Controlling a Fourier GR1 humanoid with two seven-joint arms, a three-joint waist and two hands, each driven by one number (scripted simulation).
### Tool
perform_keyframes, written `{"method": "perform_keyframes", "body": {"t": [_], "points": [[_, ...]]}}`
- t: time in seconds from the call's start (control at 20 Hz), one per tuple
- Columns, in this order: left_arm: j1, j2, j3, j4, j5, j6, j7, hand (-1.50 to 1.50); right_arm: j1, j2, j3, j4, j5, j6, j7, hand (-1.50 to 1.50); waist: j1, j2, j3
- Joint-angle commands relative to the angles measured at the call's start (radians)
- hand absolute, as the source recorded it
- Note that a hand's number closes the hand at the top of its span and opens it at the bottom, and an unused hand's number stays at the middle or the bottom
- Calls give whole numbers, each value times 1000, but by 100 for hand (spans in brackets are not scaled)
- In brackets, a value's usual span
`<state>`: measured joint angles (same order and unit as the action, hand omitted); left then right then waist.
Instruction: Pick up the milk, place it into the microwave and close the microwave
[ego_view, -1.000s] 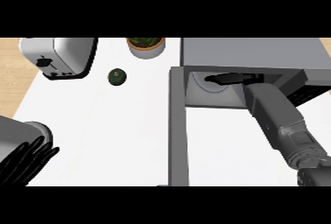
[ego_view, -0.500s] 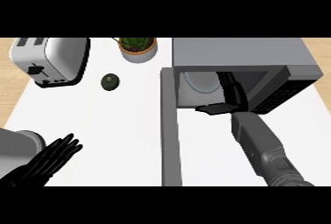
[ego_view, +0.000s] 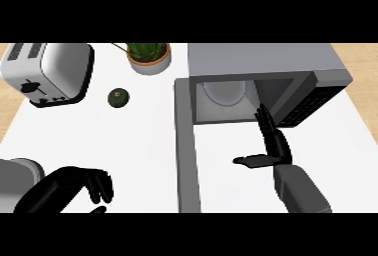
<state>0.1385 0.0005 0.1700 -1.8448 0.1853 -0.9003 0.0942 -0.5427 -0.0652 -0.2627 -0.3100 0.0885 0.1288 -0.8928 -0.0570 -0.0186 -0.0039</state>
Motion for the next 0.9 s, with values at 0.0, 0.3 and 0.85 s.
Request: {"method": "perform_keyframes", "body": {"t": [0.0,0.3,0.85], "points": [[-31,0,-75,41,-119,74,-40,150,152,5,29,-79,7,5,-45,-150,-21,-4,-2],[-126,0,-133,119,-247,69,-85,150,375,-69,31,-265,-30,89,-93,-150,-21,2,-2],[-167,-1,-453,294,-412,362,-315,150,751,-179,55,-737,-180,318,-24,-150,-7,9,-2]]}}
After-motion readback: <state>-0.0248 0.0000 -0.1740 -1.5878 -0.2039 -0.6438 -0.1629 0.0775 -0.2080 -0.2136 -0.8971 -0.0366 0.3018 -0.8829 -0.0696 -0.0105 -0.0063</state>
